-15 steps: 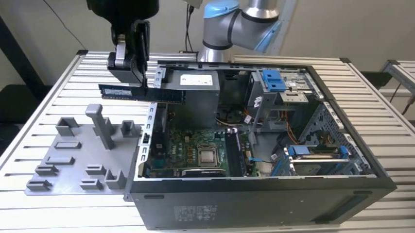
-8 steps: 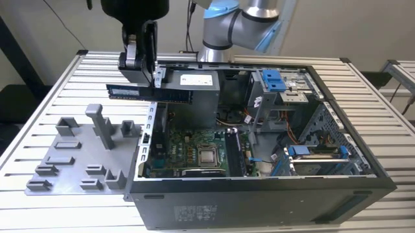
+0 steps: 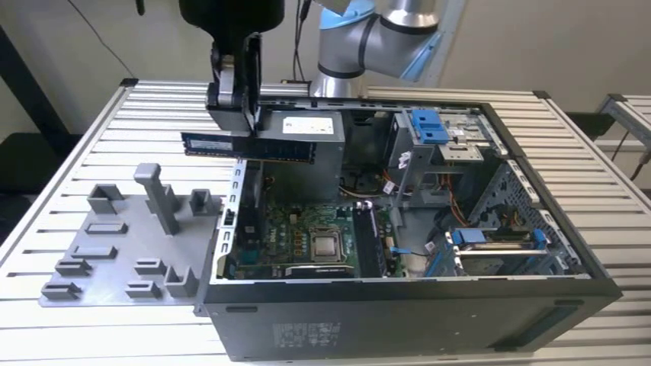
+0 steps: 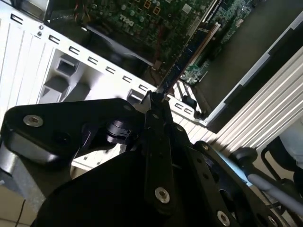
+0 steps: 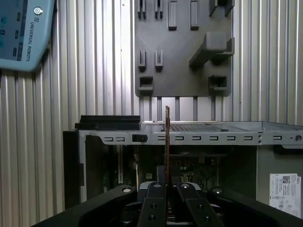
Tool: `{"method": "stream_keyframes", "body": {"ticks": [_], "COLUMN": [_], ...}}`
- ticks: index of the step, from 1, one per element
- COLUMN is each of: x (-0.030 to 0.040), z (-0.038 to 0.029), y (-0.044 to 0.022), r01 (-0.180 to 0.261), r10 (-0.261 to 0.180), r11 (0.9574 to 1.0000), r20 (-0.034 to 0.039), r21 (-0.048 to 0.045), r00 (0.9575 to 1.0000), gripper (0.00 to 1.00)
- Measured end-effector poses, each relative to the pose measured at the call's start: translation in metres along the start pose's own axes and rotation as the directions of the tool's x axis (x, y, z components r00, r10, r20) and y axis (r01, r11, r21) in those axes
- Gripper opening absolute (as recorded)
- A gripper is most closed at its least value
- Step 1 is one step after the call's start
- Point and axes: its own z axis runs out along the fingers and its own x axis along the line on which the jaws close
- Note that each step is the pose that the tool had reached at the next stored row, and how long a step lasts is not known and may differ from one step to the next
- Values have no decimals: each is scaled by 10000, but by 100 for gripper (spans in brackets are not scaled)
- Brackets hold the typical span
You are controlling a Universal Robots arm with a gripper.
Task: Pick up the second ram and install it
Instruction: 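Pick up the second ram and move it above second insertion slot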
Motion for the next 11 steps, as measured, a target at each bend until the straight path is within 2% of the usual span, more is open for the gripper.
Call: {"method": "stream_keyframes", "body": {"ticks": [11], "x": [-5], "z": [-8], "y": [-195], "r01": [1], "r10": [-1], "r11": [10000], "r20": [-1], "r21": [-20], "r00": [10000], "gripper": [14]}}
